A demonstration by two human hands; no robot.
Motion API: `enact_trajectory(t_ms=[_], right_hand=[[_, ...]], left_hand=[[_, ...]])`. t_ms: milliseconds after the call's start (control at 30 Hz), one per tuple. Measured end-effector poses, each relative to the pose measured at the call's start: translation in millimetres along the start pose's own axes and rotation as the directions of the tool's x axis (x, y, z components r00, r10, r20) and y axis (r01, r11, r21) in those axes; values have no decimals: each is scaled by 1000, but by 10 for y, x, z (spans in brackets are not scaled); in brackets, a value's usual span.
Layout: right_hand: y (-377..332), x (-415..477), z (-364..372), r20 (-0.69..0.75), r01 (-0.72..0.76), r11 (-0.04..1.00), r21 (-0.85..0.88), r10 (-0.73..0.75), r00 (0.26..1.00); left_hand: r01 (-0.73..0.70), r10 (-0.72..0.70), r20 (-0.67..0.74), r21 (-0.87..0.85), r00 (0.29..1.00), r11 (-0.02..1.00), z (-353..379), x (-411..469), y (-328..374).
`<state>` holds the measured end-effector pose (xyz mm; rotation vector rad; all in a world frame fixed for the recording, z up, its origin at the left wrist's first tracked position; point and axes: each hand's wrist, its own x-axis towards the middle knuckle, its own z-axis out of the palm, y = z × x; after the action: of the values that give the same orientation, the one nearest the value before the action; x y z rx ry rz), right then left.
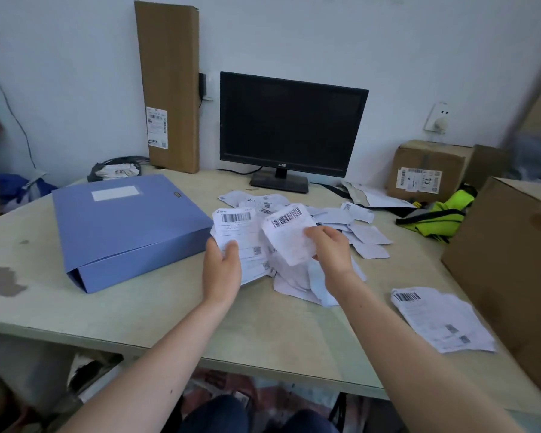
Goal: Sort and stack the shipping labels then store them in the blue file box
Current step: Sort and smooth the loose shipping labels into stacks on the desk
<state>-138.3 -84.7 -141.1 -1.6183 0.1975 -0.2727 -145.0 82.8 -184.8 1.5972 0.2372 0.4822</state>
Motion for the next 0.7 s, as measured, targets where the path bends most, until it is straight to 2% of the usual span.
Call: enact_trajectory(t_ms=[233, 300, 367, 400, 433, 500, 533, 600, 700], right_hand=[[127, -160, 139, 53, -28, 999, -26, 29, 998], [192, -170, 85, 51, -15, 998, -67, 19, 999], [243, -169, -27, 49, 62, 973, -223, -52, 997], [276, -165, -101, 72, 117, 907, -404, -96, 993], [320, -165, -171, 131, 159, 791, -591, -100, 986], [408, -159, -254, 262, 219, 573, -790, -7, 965], [466, -142, -258, 303, 234, 526, -818, 49, 952], [552, -88, -232, 349, 253, 500, -828, 106, 931], [570, 20, -194, 359, 272, 482, -833, 97, 928]], left_hand=[[24, -18, 261, -18, 965, 1000, 258, -181, 5], [-7, -4, 265, 39, 964, 999, 277, -195, -34], [-16, 1, 214, 72, 977, 997, 235, -183, -42], [-9, -4, 186, 70, 983, 997, 201, -165, -48], [-6, -6, 164, 69, 986, 998, 160, -150, -46], [0, -14, 144, 94, 989, 996, 98, -105, -81], [-4, -11, 145, 105, 989, 994, 81, -90, -107], [-15, -1, 147, 111, 989, 994, 81, -93, -139], [-38, 24, 130, 107, 991, 994, 116, -108, -136]])
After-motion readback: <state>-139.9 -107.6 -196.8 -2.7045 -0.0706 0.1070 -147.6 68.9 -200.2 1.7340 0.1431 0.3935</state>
